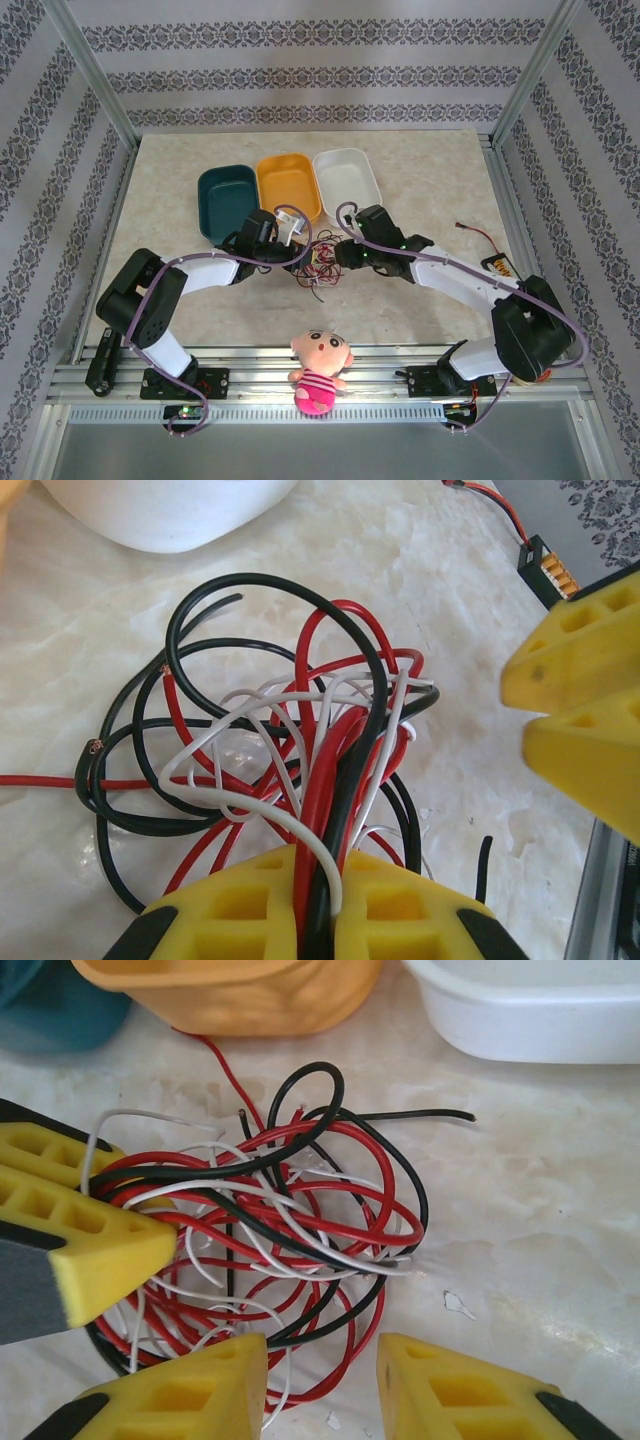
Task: Untangle the cables
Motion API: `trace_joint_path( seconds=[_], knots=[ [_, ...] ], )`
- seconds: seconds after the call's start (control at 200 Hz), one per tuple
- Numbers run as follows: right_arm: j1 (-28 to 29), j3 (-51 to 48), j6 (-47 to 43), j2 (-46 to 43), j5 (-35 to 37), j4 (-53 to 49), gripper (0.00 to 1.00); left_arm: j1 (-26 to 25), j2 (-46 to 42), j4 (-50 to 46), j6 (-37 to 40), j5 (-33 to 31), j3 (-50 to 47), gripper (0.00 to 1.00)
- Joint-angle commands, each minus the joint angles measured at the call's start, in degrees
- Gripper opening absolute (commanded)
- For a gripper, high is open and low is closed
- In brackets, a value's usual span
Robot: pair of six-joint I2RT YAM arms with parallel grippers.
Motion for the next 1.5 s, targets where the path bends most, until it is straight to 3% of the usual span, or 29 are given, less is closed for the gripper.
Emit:
trace_joint_path(
  seconds=[0.0, 0.61, 1.259, 1.494],
  knots=[
    [0.51, 2.44, -3.03, 1.53, -0.75, 1.42, 0.34, 0.56, 0.79, -1.87, 1.29, 3.63, 1.69, 0.05],
    [0.52, 4.92, -3.84, 7.00, -1.33, 0.91, 0.31, 0.55, 2.46, -0.46, -0.68, 5.89, 1.68, 0.05],
    [1.88, 3.87, -5.21, 7.49, 0.19, 0.66, 0.37, 0.60, 2.91, -0.68, -0.60, 5.69, 1.80, 0.06],
    [1.84, 4.12, -4.24, 8.20, 3.88, 0.27, 0.21, 0.60, 2.30, -2.57, 0.20, 5.27, 2.00, 0.11]
  ],
)
